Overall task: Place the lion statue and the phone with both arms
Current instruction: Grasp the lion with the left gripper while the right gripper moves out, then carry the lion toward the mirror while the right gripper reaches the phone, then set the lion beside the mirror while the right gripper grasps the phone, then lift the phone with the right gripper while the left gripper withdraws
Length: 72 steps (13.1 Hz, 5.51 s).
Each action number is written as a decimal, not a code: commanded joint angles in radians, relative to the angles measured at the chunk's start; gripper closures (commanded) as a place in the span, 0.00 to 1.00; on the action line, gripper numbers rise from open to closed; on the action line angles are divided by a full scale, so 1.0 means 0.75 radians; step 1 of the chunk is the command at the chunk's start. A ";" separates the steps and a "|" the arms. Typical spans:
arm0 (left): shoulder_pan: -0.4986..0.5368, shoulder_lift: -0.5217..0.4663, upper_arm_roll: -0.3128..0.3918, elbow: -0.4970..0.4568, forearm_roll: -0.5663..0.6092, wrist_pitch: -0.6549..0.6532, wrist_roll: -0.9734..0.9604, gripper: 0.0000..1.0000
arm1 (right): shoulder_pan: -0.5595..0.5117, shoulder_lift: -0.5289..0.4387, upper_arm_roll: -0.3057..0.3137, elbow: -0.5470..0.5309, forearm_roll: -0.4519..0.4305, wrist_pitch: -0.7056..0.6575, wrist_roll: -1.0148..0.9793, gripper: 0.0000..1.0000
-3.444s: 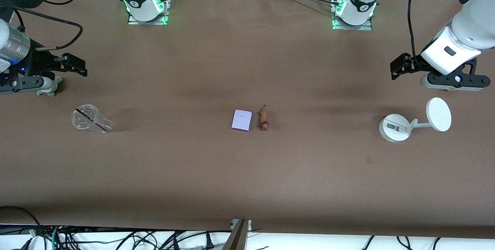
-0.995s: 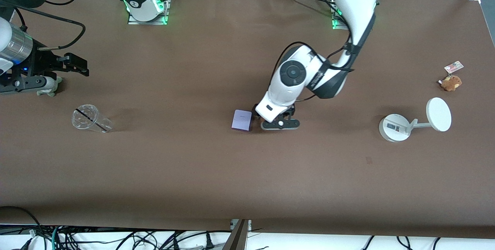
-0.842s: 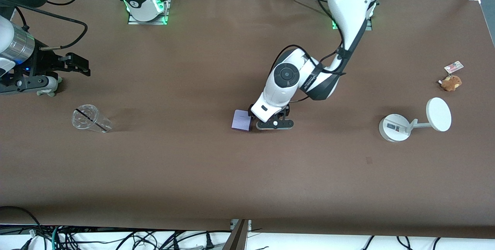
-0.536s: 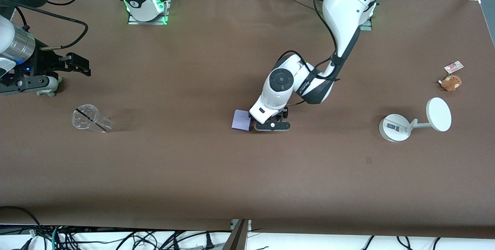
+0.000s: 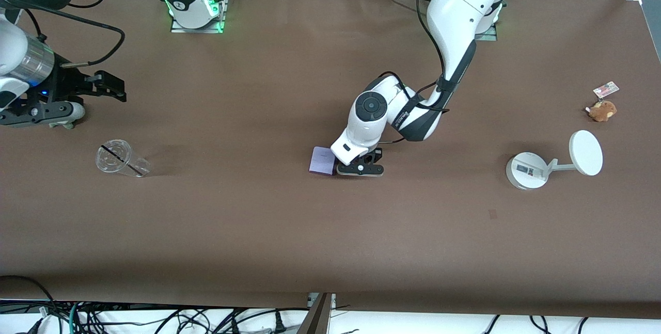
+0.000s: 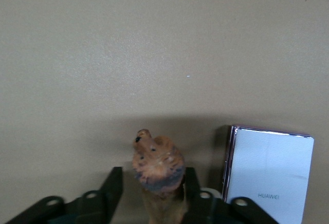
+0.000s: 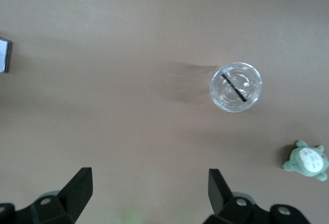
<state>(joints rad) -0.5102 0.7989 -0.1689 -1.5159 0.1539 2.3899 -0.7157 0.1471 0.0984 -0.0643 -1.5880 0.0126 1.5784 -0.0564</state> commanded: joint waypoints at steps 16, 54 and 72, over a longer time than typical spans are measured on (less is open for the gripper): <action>0.676 -0.319 0.013 -0.020 0.007 -0.622 0.759 1.00 | 0.513 0.504 0.004 0.208 0.053 0.446 0.919 0.01; 0.779 -0.654 -0.006 0.353 -0.140 -1.192 0.924 0.00 | 0.769 1.241 0.018 0.538 0.040 1.013 1.149 0.28; 0.631 -1.026 0.109 -0.182 -0.173 -0.910 0.920 0.00 | 0.458 0.728 -0.149 0.267 0.055 0.483 0.421 0.92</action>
<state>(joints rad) -0.0315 0.0419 -0.0910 -1.6470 0.0352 1.6953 -0.0240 0.4837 0.6960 -0.1352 -1.3083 0.0399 1.9285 0.3211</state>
